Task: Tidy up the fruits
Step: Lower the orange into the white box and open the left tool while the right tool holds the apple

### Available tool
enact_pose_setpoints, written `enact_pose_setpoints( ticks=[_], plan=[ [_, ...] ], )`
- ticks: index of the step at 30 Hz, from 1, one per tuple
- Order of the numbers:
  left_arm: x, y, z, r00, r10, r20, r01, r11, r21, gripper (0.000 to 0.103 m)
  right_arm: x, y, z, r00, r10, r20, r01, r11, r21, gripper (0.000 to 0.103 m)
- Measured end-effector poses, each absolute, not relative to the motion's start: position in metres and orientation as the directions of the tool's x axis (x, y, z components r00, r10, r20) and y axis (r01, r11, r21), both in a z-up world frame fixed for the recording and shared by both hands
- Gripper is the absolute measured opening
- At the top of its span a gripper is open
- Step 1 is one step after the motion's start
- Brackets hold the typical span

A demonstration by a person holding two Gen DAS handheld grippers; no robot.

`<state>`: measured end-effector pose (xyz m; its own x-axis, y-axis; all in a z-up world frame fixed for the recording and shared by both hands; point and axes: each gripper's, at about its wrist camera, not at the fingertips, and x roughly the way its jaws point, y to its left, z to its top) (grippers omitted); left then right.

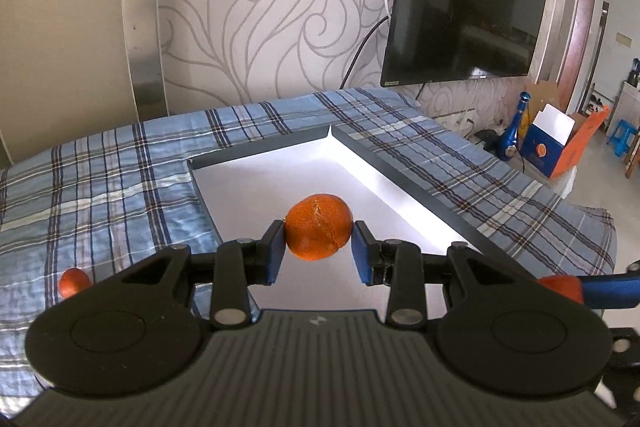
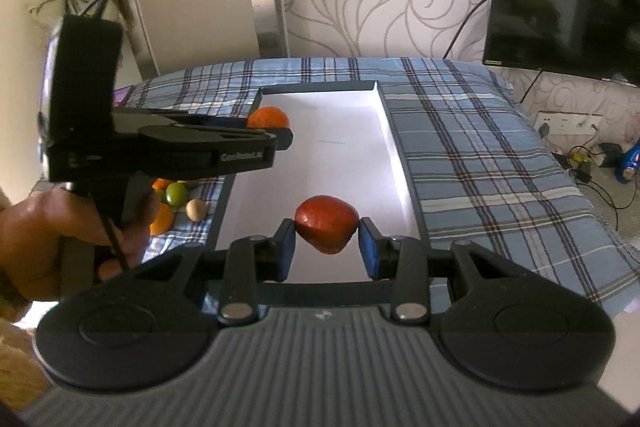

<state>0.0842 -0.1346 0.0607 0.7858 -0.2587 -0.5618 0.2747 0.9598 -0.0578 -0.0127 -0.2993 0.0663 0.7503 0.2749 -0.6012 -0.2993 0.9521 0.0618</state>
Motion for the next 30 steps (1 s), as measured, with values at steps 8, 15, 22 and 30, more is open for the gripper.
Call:
enact_pose_setpoints(
  ticks=[8,15,22,30],
  plan=[
    [0.098,-0.136,0.040,0.751,-0.246,-0.612,0.262,0.963,-0.065,0.041,-0.013,-0.302,0.066,0.752,0.253,-0.609,-0.278,0.959,0.055,0.037],
    [0.099,-0.137,0.037,0.753,-0.247,-0.610,0.268,0.962,-0.059,0.042,-0.014,-0.299,0.066,0.746,0.252,-0.616,-0.284,0.958,0.047,0.037],
    [0.096,-0.135,0.042,0.758,-0.245,-0.604,0.266,0.962,-0.056,0.043,-0.012,-0.295,0.066,0.739,0.264,-0.620,-0.301,0.953,0.047,0.037],
    [0.085,-0.134,0.057,0.792,-0.249,-0.557,0.283,0.959,-0.026,0.063,-0.010,-0.288,0.065,0.729,0.287,-0.622,-0.328,0.943,0.050,0.037]
  ],
)
